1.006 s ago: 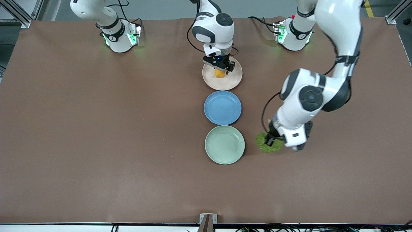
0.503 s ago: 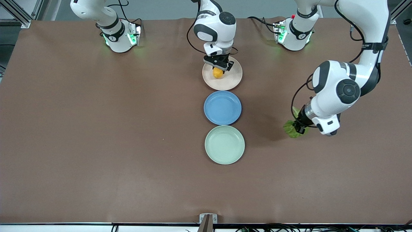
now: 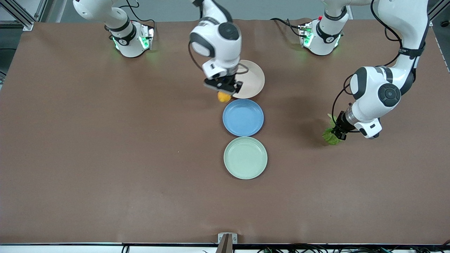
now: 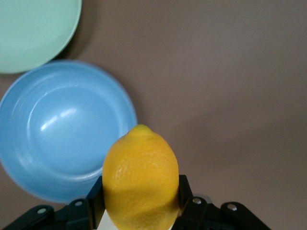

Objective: Pick lemon and lettuce from plates
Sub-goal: 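Lift the lettuce with the left gripper while the right gripper lifts the lemon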

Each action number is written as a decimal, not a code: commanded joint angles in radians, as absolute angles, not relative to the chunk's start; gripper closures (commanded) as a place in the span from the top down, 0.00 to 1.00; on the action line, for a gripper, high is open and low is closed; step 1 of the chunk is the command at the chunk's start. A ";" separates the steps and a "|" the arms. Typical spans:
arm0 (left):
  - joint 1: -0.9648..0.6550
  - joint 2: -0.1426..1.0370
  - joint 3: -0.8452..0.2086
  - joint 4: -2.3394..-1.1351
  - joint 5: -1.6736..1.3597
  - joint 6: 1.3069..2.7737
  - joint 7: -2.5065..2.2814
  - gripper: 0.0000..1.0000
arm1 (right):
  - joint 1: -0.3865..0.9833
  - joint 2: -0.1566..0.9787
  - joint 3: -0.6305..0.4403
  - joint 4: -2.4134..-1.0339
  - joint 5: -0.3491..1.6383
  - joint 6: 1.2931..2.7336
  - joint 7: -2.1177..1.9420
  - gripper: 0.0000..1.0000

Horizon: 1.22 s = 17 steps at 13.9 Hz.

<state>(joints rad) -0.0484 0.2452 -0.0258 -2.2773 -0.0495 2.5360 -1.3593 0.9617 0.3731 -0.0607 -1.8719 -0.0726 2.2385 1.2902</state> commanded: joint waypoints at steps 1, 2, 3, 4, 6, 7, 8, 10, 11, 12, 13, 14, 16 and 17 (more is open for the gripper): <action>-0.018 0.253 -0.035 -2.310 -0.017 2.591 -1.367 0.05 | 0.835 0.244 -0.040 -2.046 -0.068 2.258 1.111 0.00; -0.014 0.261 -0.035 -2.310 -0.017 2.602 -1.367 0.05 | 0.769 0.226 -0.040 -2.083 -0.067 2.275 1.018 0.00; -0.008 0.271 -0.035 -2.313 -0.017 2.615 -1.367 0.05 | 0.708 0.216 -0.040 -2.107 -0.066 2.286 0.929 0.00; -0.005 0.278 -0.035 -2.315 -0.017 2.628 -1.367 0.06 | 0.639 0.216 -0.040 -2.115 -0.058 2.287 0.825 0.00; -0.005 0.282 -0.035 -2.315 -0.015 2.637 -1.365 0.22 | 0.504 0.218 -0.040 -2.126 0.006 2.292 0.606 0.00; -0.005 0.275 -0.037 -2.310 -0.014 2.637 -1.358 0.54 | 0.430 0.218 -0.040 -2.134 0.056 2.292 0.463 0.00; -0.006 0.264 -0.037 -2.304 -0.009 2.637 -1.341 0.84 | 0.366 0.218 -0.041 -2.140 0.101 2.292 0.336 0.00; -0.006 0.244 -0.055 -2.274 -0.009 2.629 -1.350 1.00 | 0.226 0.225 -0.041 -2.151 0.150 2.292 0.092 0.00; -0.005 0.235 -0.067 -2.255 -0.008 2.628 -1.350 1.00 | 0.181 0.230 -0.041 -2.155 0.158 2.292 0.012 0.00; -0.005 0.229 -0.072 -2.238 -0.008 2.628 -1.350 1.00 | 0.146 0.235 -0.041 -2.163 0.167 2.298 -0.048 0.00; -0.006 0.229 -0.074 -2.212 -0.008 2.628 -1.350 1.00 | 0.128 0.242 -0.041 -2.180 0.175 2.324 -0.086 0.00; -0.006 0.224 -0.075 -2.198 -0.008 2.628 -1.341 1.00 | 0.106 0.248 -0.041 -2.207 0.181 2.373 -0.130 0.00; -0.011 0.189 -0.075 -2.181 -0.008 2.605 -1.275 0.99 | 0.084 0.290 -0.041 -2.223 0.260 2.410 -0.230 0.00; -0.012 0.180 -0.081 -2.165 -0.009 2.555 -1.168 0.99 | 0.081 0.307 -0.041 -2.223 0.322 2.411 -0.291 0.00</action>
